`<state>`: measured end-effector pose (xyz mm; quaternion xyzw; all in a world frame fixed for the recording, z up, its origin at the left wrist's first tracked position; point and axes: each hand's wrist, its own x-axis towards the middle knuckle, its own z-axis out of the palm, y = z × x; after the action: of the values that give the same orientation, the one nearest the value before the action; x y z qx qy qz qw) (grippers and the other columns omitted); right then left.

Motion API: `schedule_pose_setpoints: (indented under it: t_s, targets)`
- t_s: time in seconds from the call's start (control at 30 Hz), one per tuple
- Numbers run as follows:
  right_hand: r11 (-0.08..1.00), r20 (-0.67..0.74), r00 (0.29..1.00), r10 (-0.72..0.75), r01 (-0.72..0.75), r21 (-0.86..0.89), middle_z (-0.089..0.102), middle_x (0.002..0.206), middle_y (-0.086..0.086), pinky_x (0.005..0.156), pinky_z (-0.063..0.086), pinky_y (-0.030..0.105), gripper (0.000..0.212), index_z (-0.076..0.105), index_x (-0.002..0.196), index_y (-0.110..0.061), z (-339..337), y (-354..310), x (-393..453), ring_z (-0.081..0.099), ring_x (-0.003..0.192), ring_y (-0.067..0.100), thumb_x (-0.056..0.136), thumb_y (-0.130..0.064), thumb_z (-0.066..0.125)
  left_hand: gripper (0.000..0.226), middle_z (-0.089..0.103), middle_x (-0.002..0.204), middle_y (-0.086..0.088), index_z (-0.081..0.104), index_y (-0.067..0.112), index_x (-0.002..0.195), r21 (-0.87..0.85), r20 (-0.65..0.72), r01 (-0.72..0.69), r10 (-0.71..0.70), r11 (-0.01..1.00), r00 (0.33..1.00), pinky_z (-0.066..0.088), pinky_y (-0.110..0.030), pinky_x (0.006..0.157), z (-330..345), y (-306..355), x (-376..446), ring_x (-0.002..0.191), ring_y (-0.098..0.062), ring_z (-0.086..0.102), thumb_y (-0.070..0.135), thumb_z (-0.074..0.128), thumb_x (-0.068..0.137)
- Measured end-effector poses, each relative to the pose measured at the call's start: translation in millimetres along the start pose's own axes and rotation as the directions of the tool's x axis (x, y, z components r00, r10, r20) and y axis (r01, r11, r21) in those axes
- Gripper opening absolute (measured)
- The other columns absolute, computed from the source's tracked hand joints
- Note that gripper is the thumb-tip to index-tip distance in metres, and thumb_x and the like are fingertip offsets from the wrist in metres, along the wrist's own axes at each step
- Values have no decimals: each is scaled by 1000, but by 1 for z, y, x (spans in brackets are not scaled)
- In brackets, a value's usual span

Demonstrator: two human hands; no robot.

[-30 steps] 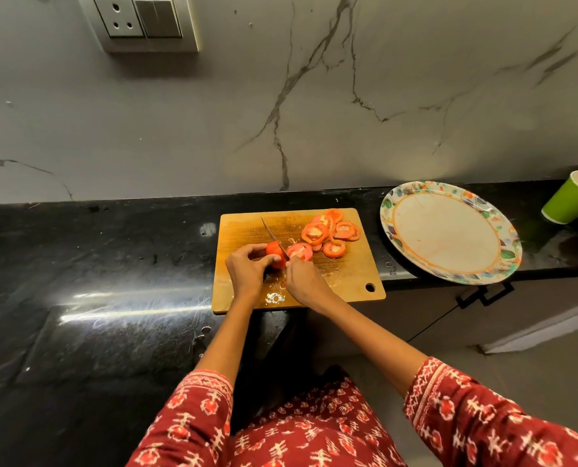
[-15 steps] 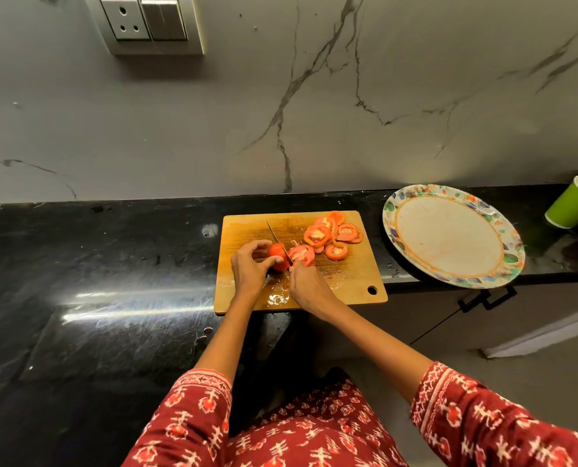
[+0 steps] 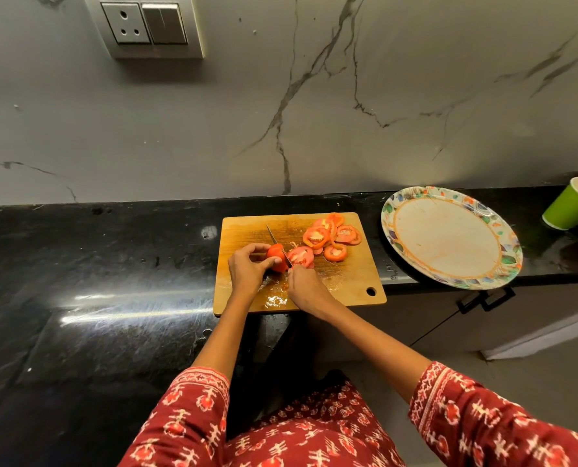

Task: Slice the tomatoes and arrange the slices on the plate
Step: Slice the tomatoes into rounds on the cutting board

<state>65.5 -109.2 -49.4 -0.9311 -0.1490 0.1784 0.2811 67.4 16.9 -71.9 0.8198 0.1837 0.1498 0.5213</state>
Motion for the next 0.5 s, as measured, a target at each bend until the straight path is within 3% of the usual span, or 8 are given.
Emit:
schedule_pose_setpoints:
  t_s: [0.1,0.23,0.37,0.43,0.5]
  targets:
    - [1000,31,999,14,-14,7,53,82,14,63,32,29,27,52,94,-2,-4,-9,8,46,72,23,101,-15,29,26,70,94,-7,70,7,92,-5,-5,-7,7,1000,1000,46,-16,71,0,-2,-1,84,-13,61,10,79,67]
    - [1000,68,997,23,-22,-3,45,67,4,50,29,27,34,40,68,-11,-6,-14,13,47,67,23,100,-12,31,26,70,93,-10,70,5,92,-18,-37,-9,8,1000,999,49,-19,73,-1,-2,-3,82,-13,62,8,78,68]
    - [999,55,998,38,-40,33,61,91,21,64,32,29,22,52,85,-2,-1,-8,1,56,83,32,98,-12,38,26,70,93,-9,70,5,92,-17,-38,-4,4,1000,999,43,-7,66,0,-3,-1,82,-13,62,7,78,68]
    - [997,55,997,50,-53,56,61,94,23,65,33,29,25,50,77,-5,3,-6,-3,60,92,35,98,-11,37,26,70,93,-9,70,4,93,-23,-41,-9,8,1000,999,44,-7,67,1,-4,-1,83,-14,63,7,78,68]
    - [996,54,997,58,-62,69,62,97,24,66,34,28,24,53,82,-3,5,-7,-2,60,96,37,98,-10,36,26,70,94,-10,70,4,94,-26,-46,-14,13,1000,999,45,-10,69,0,-5,-1,83,-13,62,8,78,69]
